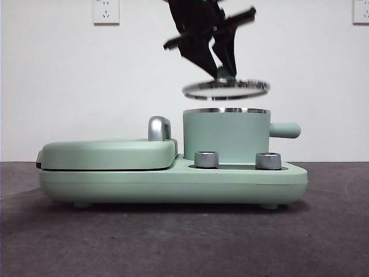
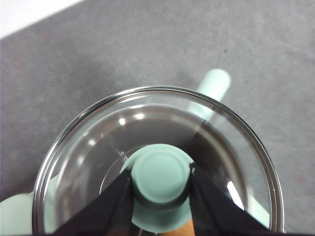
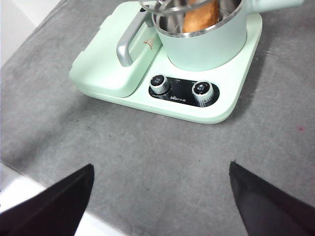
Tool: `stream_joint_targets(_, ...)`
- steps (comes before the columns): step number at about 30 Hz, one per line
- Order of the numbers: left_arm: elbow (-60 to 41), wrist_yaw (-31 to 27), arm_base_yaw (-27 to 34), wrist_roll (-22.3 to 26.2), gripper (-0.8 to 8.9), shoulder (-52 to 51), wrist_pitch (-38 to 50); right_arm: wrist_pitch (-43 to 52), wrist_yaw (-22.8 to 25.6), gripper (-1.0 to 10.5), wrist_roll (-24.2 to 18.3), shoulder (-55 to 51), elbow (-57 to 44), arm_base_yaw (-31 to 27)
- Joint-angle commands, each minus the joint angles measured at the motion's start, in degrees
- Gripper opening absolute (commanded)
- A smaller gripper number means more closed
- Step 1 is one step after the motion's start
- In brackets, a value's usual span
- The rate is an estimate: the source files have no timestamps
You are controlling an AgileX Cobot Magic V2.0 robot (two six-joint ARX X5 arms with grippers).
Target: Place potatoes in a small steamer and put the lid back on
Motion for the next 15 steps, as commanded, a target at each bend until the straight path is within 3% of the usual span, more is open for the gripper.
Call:
stream_joint_targets(1,1.51,0.0,-0.28,0.0,0.16,2.75,2.89,1.31,0.15,4.4,0.61,0.22,0.26,0.42)
stream_joint_targets(15,1.53,-0.07,0.2,-0.07,0.16,4.68,1.22,1.42,0.24,4.4,0.26,0.22,0.26,0.42)
